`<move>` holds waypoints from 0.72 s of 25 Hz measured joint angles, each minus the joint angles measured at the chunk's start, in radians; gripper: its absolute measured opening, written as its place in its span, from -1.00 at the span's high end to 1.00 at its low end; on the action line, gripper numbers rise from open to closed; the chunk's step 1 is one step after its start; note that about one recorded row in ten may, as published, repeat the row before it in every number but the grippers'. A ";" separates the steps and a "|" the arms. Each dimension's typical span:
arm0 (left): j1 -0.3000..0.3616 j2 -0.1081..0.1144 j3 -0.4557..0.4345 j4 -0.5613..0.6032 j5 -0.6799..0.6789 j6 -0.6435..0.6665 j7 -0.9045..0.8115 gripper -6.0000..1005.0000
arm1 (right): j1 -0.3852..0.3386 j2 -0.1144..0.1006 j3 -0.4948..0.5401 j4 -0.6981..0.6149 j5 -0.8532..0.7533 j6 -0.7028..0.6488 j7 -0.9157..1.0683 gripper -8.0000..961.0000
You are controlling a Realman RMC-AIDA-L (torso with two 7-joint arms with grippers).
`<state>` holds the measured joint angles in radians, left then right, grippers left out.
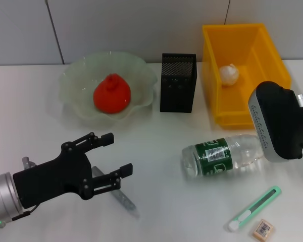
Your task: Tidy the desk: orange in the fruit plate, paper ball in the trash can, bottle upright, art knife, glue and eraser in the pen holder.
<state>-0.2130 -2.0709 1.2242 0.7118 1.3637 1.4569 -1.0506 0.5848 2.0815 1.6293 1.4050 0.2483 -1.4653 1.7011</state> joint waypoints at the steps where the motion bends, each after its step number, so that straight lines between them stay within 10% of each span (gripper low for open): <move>1: 0.000 0.000 0.000 0.000 0.000 0.000 0.000 -0.65 | -0.003 0.000 -0.003 0.011 0.000 -0.006 0.001 0.08; 18: 0.010 0.000 -0.002 0.003 -0.003 0.025 0.014 -0.65 | -0.015 0.000 0.006 0.145 0.004 -0.123 0.043 0.08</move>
<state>-0.2033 -2.0709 1.2225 0.7152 1.3605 1.4815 -1.0369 0.5695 2.0818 1.6353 1.5498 0.2527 -1.5884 1.7439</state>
